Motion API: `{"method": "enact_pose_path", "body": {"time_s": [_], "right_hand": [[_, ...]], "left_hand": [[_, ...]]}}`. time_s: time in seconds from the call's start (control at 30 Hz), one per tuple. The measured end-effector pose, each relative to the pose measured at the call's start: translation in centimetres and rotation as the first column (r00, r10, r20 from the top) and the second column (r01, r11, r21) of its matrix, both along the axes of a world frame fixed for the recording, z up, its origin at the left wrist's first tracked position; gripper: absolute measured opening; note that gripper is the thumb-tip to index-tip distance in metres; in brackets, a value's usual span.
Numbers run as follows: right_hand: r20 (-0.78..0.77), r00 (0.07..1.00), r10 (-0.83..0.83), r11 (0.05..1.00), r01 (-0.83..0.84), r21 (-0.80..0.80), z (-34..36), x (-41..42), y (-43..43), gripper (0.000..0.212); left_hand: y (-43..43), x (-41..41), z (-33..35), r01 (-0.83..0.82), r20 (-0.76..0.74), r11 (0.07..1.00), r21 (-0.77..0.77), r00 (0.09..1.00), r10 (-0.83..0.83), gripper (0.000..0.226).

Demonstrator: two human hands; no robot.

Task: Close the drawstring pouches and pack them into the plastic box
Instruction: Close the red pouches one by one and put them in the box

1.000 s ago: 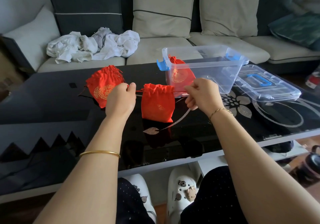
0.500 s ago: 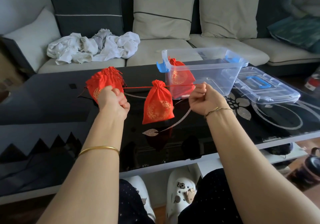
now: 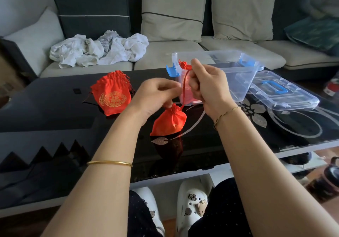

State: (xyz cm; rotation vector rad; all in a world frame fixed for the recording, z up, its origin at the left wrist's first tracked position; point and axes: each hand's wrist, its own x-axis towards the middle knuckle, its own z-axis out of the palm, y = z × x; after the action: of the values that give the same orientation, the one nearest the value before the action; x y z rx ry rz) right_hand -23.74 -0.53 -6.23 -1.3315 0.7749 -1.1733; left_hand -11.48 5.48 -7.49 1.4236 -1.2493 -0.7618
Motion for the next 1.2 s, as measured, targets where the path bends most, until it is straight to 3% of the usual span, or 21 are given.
{"method": "enact_pose_path", "body": {"time_s": [0.17,0.37,0.5,0.57,0.73,0.87,0.93,1.0,1.03,1.1,1.2], "right_hand": [[-0.017,0.999,0.034,0.999,-0.034,0.000,0.4,0.7,0.4,0.039],[-0.050,0.997,0.067,0.995,-0.062,0.083,-0.1,0.1,-0.5,0.038],[-0.366,0.928,0.074,0.995,-0.046,0.085,-1.1,-0.5,-0.8,0.036],[-0.439,0.885,0.152,0.987,-0.109,0.123,-1.4,-0.5,-0.7,0.037],[-0.471,0.867,0.161,0.987,-0.153,0.055,-1.4,-0.5,-0.8,0.036],[-0.275,0.911,0.307,0.947,-0.263,0.187,-0.9,-1.3,-0.8,0.035],[-0.365,0.838,0.405,0.912,-0.341,0.229,-0.8,-1.8,-0.8,0.031],[-0.545,0.736,0.401,0.916,-0.324,0.235,-0.9,-2.0,-0.7,0.028],[-0.605,0.714,0.351,0.936,-0.282,0.210,-1.0,-2.0,-0.7,0.027],[-0.617,0.763,0.195,0.980,-0.175,0.094,-1.4,-1.6,-0.8,0.028],[-0.416,0.907,0.064,0.993,-0.100,-0.065,-1.8,-0.7,-1.2,0.025]], "left_hand": [[-0.1,-0.4,-0.1,0.068,0.165,0.998,-0.002,0.984,-0.067,0.008],[-0.4,-0.2,-0.4,0.036,0.052,0.999,-0.006,0.998,-0.036,0.013],[-0.3,0.1,-0.4,0.038,-0.011,0.999,-0.005,0.999,-0.038,0.011],[-0.1,0.1,-0.4,0.046,-0.037,0.999,-0.008,0.998,-0.046,0.011],[-0.1,0.0,-0.4,0.016,-0.088,0.999,-0.038,0.996,-0.020,0.013],[-0.3,0.1,-0.5,-0.079,-0.182,0.995,-0.059,0.981,0.067,0.007],[-0.3,0.3,-0.5,-0.092,-0.218,0.994,-0.056,0.973,0.078,0.009],[-0.1,0.4,-0.5,-0.079,-0.224,0.996,-0.050,0.972,0.066,0.016],[-0.1,0.4,-0.4,-0.071,-0.210,0.996,-0.047,0.976,0.060,0.019],[-0.1,0.5,-0.3,-0.052,-0.129,0.997,-0.049,0.991,0.046,0.022],[0.0,0.4,0.1,-0.016,0.159,0.995,-0.102,0.987,0.032,0.027]]}}
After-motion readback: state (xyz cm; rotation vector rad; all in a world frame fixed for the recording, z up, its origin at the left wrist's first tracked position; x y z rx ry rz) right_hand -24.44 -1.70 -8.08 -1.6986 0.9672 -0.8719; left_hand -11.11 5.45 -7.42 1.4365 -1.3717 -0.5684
